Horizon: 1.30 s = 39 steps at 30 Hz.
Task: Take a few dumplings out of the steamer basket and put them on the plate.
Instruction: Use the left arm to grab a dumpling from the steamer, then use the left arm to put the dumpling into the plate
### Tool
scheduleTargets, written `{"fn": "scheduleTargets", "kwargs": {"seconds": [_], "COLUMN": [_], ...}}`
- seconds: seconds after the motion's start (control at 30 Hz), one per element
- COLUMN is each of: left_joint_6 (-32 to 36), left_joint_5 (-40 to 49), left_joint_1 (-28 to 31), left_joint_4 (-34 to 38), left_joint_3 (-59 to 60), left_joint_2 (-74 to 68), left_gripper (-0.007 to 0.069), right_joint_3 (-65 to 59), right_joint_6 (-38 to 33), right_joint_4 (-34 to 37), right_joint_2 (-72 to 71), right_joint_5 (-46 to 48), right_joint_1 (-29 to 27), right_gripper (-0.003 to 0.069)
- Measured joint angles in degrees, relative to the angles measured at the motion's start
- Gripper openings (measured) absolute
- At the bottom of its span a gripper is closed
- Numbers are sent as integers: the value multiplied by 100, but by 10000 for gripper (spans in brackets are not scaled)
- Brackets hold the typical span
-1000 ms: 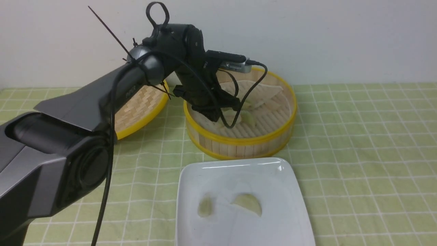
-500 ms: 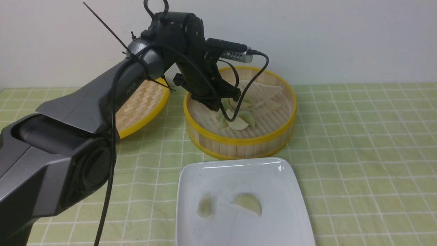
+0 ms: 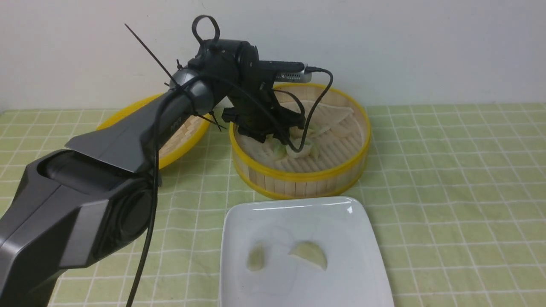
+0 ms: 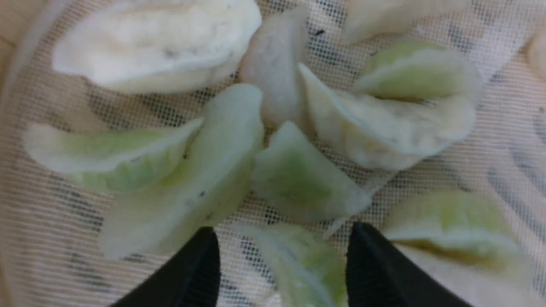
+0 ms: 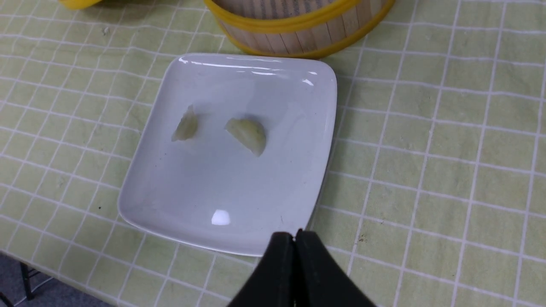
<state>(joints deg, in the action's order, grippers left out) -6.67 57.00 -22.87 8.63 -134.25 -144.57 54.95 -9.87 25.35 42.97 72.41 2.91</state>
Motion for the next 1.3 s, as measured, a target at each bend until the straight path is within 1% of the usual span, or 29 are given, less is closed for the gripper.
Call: {"fn": "scheduleTargets", "kwargs": {"seconds": [0.07,0.1,0.17,0.27,0.3,0.43,0.6,0.73,0.9,0.93,0.97,1.03,1.13,1.27,1.3], "left_joint_6": [-104,-160,-186,-186,-180,-114,32,247,373,402,472,507,540,578,584], "left_joint_5": [11,52,129,259,297,448,1271,1376,1395,1402,1406,1406,1408,1398,1256], "left_joint_1": [0,0,0,0,0,0,0,0,-20,-27,-91,-164,-355,-605,-672], "left_joint_4": [13,47,67,124,124,111,-22,-50,23,44,61,89,148,160,162], "left_joint_3": [0,-7,-14,-37,-43,-56,-271,-592,-501,-409,13,560,1824,3192,3572], "left_joint_2": [-18,-22,-22,-22,-22,6,259,743,1561,1688,2145,2479,3108,3450,3440], "left_gripper": [343,321,272,160,144,145,145,145,145,145,145,145,145,145,145], "right_joint_3": [0,0,0,0,0,0,0,0,0,0,0,0,0,0,0], "right_joint_6": [0,0,0,0,0,0,0,0,-20,-20,-24,-24,-24,-26,-30], "right_joint_4": [0,0,0,0,0,4,4,4,11,11,11,11,11,22,22], "right_joint_2": [0,0,0,0,0,0,0,0,0,0,0,0,0,0,0], "right_joint_5": [0,0,0,0,0,0,0,0,1,6,6,11,17,17,17], "right_joint_1": [0,0,0,0,0,0,0,0,0,0,0,0,0,0,0], "right_gripper": [-14,-14,-14,-14,-14,-14,-14,-14,-14,-14,-14,-14,-14,-14,-14]}}
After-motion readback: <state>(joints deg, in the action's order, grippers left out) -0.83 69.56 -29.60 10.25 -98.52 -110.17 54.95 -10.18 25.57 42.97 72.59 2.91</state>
